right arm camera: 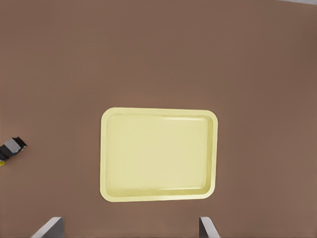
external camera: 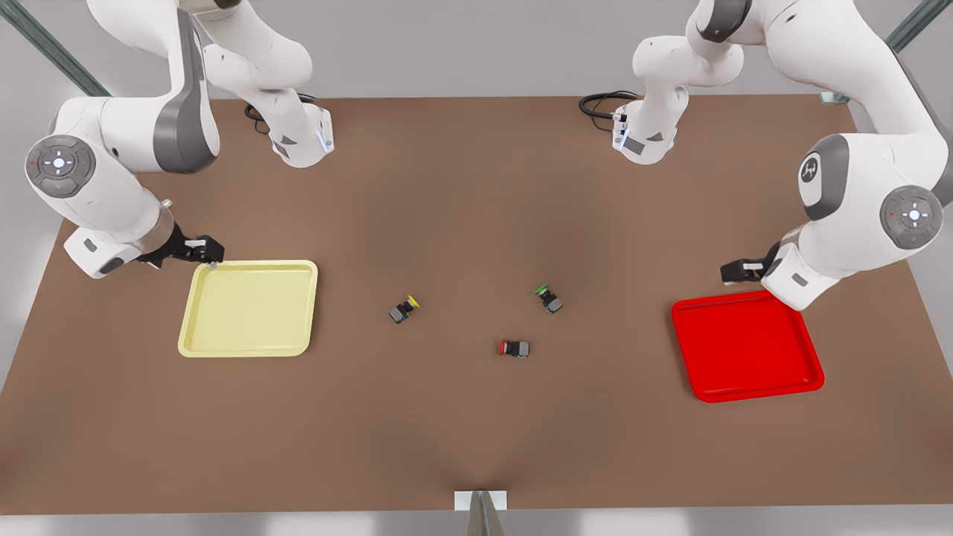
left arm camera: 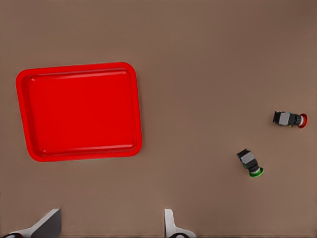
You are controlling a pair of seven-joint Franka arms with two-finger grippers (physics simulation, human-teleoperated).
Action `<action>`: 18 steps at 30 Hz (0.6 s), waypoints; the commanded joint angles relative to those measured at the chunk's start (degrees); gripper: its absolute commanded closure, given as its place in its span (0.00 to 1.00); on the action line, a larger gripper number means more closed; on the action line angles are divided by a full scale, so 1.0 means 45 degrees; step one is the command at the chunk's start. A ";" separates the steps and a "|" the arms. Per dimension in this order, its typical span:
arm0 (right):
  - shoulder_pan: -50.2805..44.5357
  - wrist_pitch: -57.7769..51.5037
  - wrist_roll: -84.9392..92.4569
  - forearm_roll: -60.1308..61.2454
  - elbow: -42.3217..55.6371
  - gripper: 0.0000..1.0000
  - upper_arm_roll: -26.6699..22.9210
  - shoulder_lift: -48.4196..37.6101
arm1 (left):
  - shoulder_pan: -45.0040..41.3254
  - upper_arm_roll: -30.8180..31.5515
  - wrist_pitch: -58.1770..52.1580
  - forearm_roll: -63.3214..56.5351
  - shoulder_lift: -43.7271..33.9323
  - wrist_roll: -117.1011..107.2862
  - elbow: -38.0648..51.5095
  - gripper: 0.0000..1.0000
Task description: Place the switches on the corresponding trays according to their colors
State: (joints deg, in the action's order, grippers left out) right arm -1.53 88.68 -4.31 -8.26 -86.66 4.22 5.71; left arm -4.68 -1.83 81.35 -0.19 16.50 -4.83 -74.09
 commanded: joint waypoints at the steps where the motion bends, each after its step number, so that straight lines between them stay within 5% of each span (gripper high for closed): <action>1: -0.0011 0.0000 0.0000 0.0000 0.0000 0.00 0.0001 0.0020 | 0.0005 -0.0004 -0.0069 -0.0017 0.0004 0.0000 0.0000 0.00; 3: -0.0187 0.0000 -0.0740 0.0000 0.0020 0.00 0.0175 0.0586 | -0.0015 0.0015 -0.0089 -0.0017 0.0043 0.0039 0.0000 0.00; 6: -0.1923 0.0253 -0.7670 0.0564 0.0156 0.00 0.1563 0.2694 | -0.0034 0.0327 -0.0070 0.0003 0.0219 0.0000 0.0000 0.00; 9: -0.4853 0.4373 -1.5603 0.2246 0.0000 0.00 0.1563 0.5605 | -0.0776 0.0797 0.0282 0.0003 0.1097 -0.1464 0.0410 0.00; 18: -0.4992 0.9707 -1.6153 0.2129 -0.2363 0.00 0.1700 0.7227 | -0.3002 0.1129 0.3602 0.0003 0.3539 -0.6308 0.0742 0.00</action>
State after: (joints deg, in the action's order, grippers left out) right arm -23.79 133.14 -76.63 1.32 -97.64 11.86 38.23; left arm -19.04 3.25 98.35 -0.15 32.74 -34.56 -70.75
